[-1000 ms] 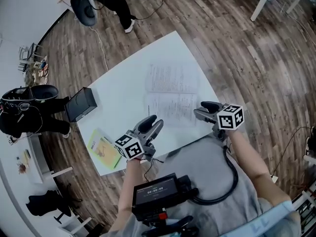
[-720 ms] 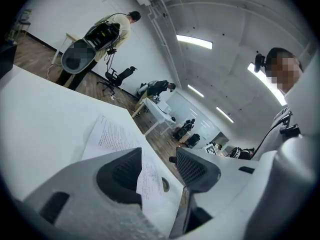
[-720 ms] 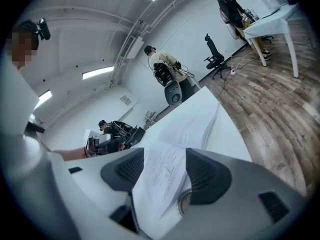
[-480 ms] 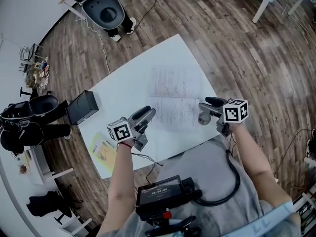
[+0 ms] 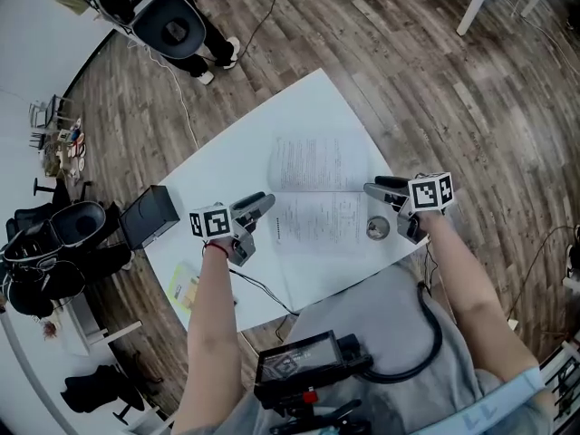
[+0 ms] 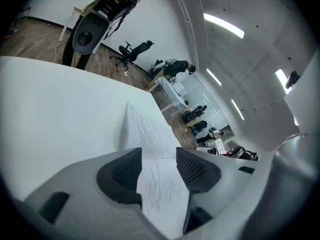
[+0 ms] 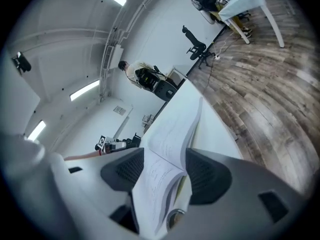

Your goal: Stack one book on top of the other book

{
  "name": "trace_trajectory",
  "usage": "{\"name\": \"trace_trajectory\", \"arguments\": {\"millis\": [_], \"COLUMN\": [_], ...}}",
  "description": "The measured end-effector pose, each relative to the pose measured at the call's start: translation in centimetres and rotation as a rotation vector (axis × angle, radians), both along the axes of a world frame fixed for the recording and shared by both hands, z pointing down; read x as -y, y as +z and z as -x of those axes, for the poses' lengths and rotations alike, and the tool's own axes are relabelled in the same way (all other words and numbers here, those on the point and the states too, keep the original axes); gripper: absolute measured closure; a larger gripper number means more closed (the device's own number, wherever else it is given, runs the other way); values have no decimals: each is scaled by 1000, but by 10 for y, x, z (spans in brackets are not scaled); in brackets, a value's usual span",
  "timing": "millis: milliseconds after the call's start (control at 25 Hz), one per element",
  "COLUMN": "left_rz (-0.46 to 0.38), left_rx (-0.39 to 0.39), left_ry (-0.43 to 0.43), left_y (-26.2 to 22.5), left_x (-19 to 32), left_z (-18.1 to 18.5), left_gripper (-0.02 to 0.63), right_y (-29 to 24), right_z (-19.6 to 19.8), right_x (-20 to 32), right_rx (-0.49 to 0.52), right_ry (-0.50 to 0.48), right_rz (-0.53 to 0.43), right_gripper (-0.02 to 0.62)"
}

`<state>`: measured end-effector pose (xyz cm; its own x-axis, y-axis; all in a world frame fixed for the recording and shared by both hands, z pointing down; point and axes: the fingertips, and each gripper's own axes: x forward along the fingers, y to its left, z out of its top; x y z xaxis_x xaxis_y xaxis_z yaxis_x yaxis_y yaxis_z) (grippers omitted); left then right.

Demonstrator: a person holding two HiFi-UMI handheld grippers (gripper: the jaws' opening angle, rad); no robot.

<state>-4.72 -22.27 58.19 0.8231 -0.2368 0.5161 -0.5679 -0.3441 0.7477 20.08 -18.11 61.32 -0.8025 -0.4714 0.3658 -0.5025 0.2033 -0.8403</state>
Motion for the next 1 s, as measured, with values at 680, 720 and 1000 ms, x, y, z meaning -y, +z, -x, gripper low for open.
{"name": "trace_trajectory", "arguments": {"millis": [680, 720, 1000], "left_rz": [322, 338, 411], "left_rx": [-122, -145, -135], "left_ry": [136, 140, 197], "left_y": [45, 43, 59], "left_x": [26, 28, 28], "left_z": [-10, -12, -12], "left_gripper": [403, 403, 403], "right_y": [22, 21, 14], "right_z": [15, 15, 15], "right_x": [12, 13, 22], "right_rx": [171, 188, 258], "right_ry": [-87, -91, -118], "right_rz": [205, 223, 247], "right_gripper": [357, 357, 359]}}
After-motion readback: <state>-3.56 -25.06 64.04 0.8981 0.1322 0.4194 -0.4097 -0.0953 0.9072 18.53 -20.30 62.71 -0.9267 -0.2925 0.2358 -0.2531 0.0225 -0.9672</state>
